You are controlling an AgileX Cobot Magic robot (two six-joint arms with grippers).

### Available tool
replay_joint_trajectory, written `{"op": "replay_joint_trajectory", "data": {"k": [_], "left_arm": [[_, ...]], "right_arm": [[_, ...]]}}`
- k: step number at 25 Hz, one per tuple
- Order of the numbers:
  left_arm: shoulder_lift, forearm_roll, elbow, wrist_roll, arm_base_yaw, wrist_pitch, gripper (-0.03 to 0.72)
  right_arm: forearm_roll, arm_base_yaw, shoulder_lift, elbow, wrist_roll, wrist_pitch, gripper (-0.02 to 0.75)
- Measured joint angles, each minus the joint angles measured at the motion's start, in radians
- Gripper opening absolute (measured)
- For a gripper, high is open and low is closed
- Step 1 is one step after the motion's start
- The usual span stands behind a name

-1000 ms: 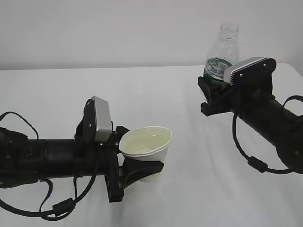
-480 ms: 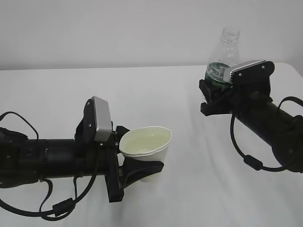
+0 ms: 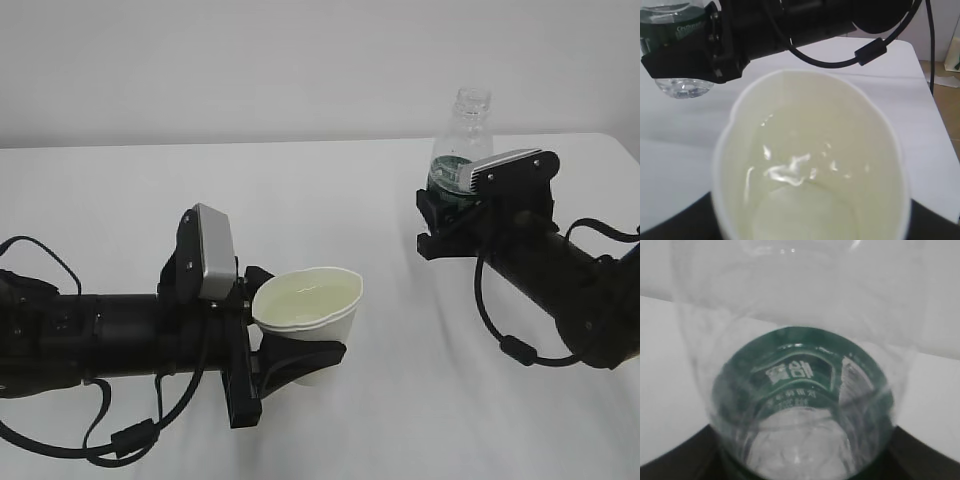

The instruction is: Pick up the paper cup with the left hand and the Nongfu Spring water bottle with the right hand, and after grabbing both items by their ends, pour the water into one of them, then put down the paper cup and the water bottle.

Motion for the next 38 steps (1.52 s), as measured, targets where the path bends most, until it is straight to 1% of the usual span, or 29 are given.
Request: {"op": "replay_joint_trajectory", "data": {"k": [16, 38], "left_arm": [[0.0, 0.0, 0.0, 0.0, 0.0, 0.0, 0.415], [0.0, 0.0, 0.0, 0.0, 0.0, -0.001, 0.414]], "right_arm": [[0.021, 0.0, 0.106, -0.054, 0.001, 0.017, 0.447], [0.028, 0.0, 0.149, -0.079, 0.005, 0.044, 0.447]]}}
